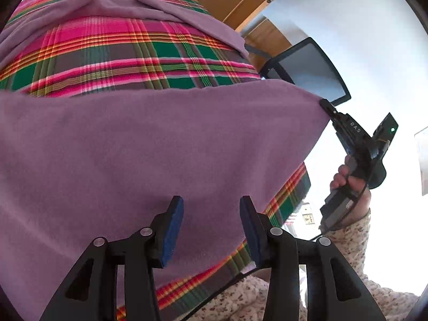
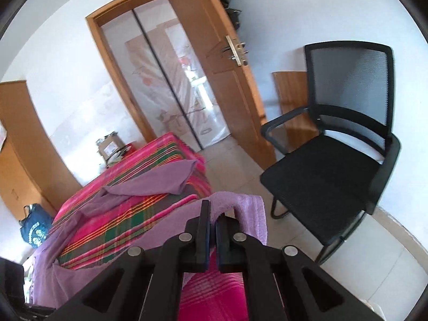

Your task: Fold clothes

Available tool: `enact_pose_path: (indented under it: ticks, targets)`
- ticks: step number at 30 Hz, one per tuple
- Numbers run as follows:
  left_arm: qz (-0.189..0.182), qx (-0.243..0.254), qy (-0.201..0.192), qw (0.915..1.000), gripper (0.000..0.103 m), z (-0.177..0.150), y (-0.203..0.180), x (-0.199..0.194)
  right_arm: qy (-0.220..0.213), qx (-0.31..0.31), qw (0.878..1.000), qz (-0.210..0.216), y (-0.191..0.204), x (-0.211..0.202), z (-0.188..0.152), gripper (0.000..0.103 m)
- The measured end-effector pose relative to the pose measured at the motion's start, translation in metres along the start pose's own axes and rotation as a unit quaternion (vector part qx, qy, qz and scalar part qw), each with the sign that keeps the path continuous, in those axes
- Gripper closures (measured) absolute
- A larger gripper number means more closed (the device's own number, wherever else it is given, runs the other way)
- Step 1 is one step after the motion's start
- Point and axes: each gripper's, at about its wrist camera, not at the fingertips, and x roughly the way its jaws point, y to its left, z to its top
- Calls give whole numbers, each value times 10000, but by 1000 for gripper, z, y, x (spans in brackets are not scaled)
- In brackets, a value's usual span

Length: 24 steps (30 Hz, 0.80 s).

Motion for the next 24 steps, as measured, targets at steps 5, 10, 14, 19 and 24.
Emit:
enact_pose_path:
  ticks: [5,10,14,19,24]
  targets:
    - [28,-34,104,9999,58,-8,5,2,28,48,9997,-243,-13,-4,-3,100]
    - [-43,-118,151,9998,58,-10,8,2,245,182,9983,-498,-28,7,-21,100]
    - [-60,-143,183,9997,58,-9,8,2,432,552,9965,-465,-51,13,-33,100]
    - [-79,-111,219,9997,58,-9,7,1,606,869,9932,-476,-68,23,-45,99]
    - [-190,-196,241,9993,58,-10,11,-2,808,1168,9886,-505,-82,26,-50,94]
